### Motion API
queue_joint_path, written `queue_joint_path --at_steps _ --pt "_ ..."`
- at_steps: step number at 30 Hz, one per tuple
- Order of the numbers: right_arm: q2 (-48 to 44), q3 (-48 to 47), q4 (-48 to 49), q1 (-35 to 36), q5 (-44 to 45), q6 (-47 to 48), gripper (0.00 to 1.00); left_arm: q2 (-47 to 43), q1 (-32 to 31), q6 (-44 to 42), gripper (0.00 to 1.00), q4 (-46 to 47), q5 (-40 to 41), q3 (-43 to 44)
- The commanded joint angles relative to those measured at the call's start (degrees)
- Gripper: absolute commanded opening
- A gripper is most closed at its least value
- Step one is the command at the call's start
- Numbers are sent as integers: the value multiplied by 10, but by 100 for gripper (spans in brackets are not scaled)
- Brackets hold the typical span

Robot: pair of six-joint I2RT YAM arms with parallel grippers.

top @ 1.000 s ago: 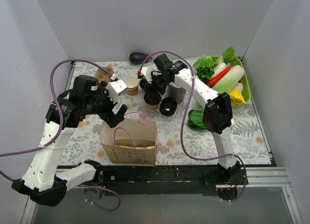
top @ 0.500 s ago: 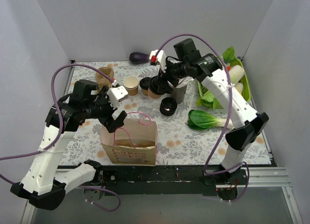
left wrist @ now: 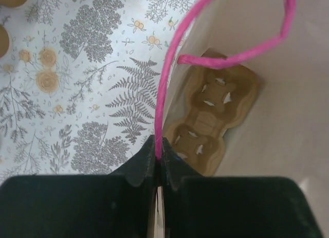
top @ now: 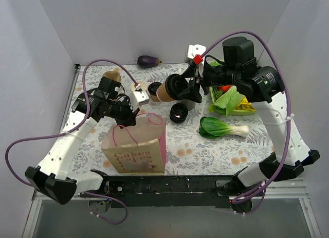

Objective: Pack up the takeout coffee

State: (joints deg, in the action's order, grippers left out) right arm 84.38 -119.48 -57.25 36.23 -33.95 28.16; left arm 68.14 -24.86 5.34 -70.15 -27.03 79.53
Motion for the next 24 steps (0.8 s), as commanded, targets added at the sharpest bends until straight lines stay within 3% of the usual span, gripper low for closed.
queue_joint_path --at_steps 1,9,14,24 --pt "-5 -23 -1 2 -46 4 1 10 3 14 0 -21 13 62" --pt "9 -2 28 28 -68 39 1 10 1 23 0 -75 167 188" --pt "-8 74 90 69 -55 92 1 -7 -14 29 0 -74 159 136" --pt "12 100 132 176 10 156 1 -14 -14 53 0 -40 141 74"
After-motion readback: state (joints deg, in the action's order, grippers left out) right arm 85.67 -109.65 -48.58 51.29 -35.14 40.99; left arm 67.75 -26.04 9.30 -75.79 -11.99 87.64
